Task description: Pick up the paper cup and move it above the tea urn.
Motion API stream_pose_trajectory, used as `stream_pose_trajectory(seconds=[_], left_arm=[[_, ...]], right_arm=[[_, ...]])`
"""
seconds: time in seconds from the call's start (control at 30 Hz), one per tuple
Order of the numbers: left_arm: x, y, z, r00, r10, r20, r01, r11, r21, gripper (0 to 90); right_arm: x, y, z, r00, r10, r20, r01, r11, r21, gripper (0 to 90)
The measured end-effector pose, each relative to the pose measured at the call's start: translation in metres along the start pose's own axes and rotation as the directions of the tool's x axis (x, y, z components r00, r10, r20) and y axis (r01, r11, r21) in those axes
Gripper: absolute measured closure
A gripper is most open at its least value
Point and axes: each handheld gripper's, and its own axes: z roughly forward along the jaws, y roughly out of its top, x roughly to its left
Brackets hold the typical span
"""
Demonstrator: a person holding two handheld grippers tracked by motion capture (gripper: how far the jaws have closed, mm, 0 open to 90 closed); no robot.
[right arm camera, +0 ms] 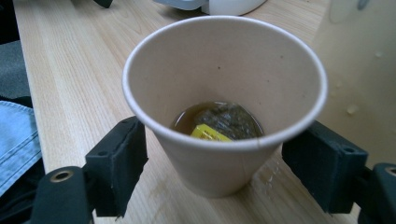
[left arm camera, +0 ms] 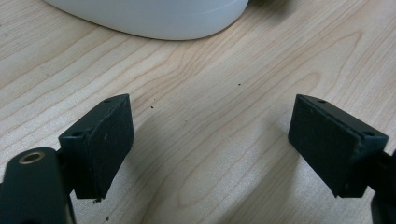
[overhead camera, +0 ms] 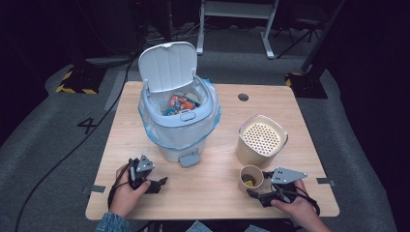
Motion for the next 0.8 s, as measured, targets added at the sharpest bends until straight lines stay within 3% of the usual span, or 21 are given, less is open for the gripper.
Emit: stream_pose_trajectory(seconds=[0.43, 0.8], left_arm=[[0.000, 0.000, 0.000, 1.0000, 0.000, 0.000, 0.000, 1.0000, 0.000, 14.6], [0.000, 0.000, 0.000, 1.0000, 0.006, -0.003, -0.006, 1.0000, 0.001, 14.6]], right_arm=[[-0.002, 0.000, 0.012, 0.9994, -0.034, 0.002, 0.034, 0.999, -0.005, 28.8], [-0.002, 0.013, -0.006, 0.9917, -0.119, -0.048, 0.117, 0.992, -0.046, 30.3]])
